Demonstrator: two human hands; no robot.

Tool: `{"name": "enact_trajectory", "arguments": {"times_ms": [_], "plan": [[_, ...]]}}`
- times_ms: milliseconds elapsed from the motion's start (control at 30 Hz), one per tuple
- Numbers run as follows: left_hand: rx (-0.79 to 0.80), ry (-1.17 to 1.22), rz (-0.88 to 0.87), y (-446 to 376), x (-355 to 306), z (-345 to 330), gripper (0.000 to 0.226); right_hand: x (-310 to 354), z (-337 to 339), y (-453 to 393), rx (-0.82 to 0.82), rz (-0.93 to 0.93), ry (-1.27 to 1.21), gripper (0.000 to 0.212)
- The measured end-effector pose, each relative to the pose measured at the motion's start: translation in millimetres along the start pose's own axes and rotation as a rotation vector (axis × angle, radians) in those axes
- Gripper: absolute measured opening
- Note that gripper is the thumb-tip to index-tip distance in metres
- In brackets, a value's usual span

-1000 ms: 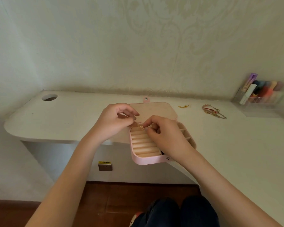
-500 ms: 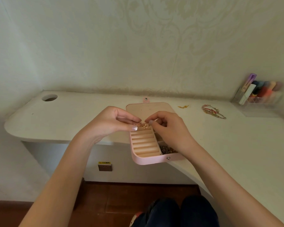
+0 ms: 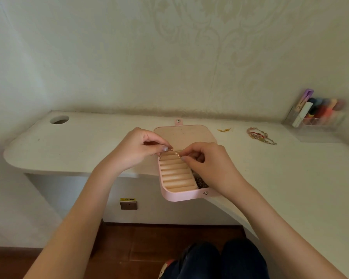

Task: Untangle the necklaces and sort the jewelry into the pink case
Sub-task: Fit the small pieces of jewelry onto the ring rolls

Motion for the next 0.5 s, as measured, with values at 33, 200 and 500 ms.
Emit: {"name": "enact_trajectory", "arguments": {"times_ms": [33, 200, 500], "plan": [[-0.008, -0.022, -0.009, -0.7, 0.7, -0.4, 0.020, 1.1, -1.1, 2.1, 0.010, 0.009, 0.016, 0.011], [-0.072, -0.112, -0.044, -4.4, 3.8, -2.7, 0.016, 2.9, -2.2, 5.6, -0.016, 0.025, 0.135, 0.015], [-0.059, -0.261, -0.143, -8.4, 5.7, -5.4, 0.028, 5.4, -6.3, 3.1, -0.082, 0.063, 0.251, 0.016]]}}
Point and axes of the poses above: each hand's wrist, its own y-axis away from the middle knuckle, its own z-axis out of the back of the hand, x = y × z, the point moved 5 cm from there along -y, towards the middle knuckle, and after that the axes turned 2 degrees about x, right-handed, at the moved point
